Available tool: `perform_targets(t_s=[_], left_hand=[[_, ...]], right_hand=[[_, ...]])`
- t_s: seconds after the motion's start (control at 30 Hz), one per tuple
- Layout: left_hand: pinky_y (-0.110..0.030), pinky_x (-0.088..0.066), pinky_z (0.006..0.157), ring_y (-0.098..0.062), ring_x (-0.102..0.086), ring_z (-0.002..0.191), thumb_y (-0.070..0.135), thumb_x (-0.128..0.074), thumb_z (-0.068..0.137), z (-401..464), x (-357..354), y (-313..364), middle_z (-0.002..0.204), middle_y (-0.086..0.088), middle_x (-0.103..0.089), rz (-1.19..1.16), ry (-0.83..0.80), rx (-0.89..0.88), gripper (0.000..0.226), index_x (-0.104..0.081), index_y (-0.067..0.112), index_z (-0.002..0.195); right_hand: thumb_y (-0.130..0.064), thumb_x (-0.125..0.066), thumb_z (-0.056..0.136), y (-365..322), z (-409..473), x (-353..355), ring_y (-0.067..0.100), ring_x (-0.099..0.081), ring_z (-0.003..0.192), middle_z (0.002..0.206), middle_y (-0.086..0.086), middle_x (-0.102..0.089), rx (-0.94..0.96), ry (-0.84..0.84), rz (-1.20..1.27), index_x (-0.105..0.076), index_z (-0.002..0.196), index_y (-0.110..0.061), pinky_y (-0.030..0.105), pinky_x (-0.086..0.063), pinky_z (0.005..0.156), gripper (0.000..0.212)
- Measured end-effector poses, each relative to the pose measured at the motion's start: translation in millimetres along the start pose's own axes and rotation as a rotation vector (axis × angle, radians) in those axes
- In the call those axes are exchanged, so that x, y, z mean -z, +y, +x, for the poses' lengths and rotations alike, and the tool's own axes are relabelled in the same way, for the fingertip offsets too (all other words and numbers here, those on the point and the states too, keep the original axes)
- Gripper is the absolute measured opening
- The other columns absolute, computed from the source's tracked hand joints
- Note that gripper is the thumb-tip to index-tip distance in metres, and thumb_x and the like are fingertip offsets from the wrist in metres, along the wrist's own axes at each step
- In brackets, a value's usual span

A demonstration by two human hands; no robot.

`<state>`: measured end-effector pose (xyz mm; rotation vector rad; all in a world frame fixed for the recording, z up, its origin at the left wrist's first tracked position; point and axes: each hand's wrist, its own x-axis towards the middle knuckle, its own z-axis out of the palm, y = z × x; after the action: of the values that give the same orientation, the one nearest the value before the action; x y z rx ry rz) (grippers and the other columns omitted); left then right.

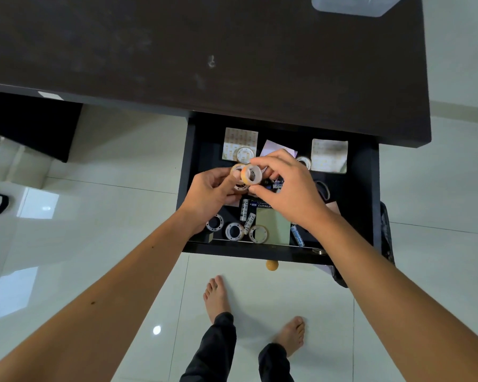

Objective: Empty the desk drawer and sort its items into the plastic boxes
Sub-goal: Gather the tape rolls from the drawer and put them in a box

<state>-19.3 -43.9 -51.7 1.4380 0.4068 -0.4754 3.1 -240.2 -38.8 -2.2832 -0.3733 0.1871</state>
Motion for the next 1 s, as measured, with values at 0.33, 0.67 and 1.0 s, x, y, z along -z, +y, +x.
perform_targets(t_s=[0.33, 0.67, 1.0], left_hand=[[-0.037, -0.064, 0.092, -0.027, -0.077, 0.108, 0.021, -0.073, 0.099, -1.8, 0.6, 6.9, 0.119, -0.012, -0.076, -0.02, 0.013, -0.016, 0.034, -0.066, 0.009, 0.129], [-0.033, -0.064, 0.089, -0.022, -0.08, 0.096, 0.022, -0.07, 0.1, 2.3, -0.1, -1.0, 0.112, -0.01, -0.076, 0.009, 0.076, 0.001, 0.027, -0.065, 0.013, 0.125], [-0.03, -0.064, 0.086, -0.021, -0.08, 0.097, 0.026, -0.068, 0.102, 3.4, 0.6, -3.8, 0.113, -0.011, -0.075, 0.018, 0.089, 0.0, 0.033, -0.062, 0.009, 0.129]], right_hand=[[-0.015, -0.086, 0.082, -6.7, 10.2, -4.1, 0.006, -0.061, 0.088, 0.112, -0.008, -0.059, 0.012, -0.049, 0.007, -0.073, 0.128, -0.024, 0.011, -0.047, 0.081, 0.048], [0.003, -0.07, 0.089, 8.3, 40.3, -18.3, 0.009, -0.062, 0.088, 0.122, -0.004, -0.054, -0.081, -0.086, -0.082, -0.065, 0.138, -0.018, 0.025, -0.054, 0.081, 0.054], [-0.011, -0.077, 0.092, 9.0, 50.6, -28.6, 0.004, -0.054, 0.079, 0.125, -0.004, -0.055, -0.108, -0.05, -0.127, -0.066, 0.131, -0.02, 0.028, -0.051, 0.079, 0.042]])
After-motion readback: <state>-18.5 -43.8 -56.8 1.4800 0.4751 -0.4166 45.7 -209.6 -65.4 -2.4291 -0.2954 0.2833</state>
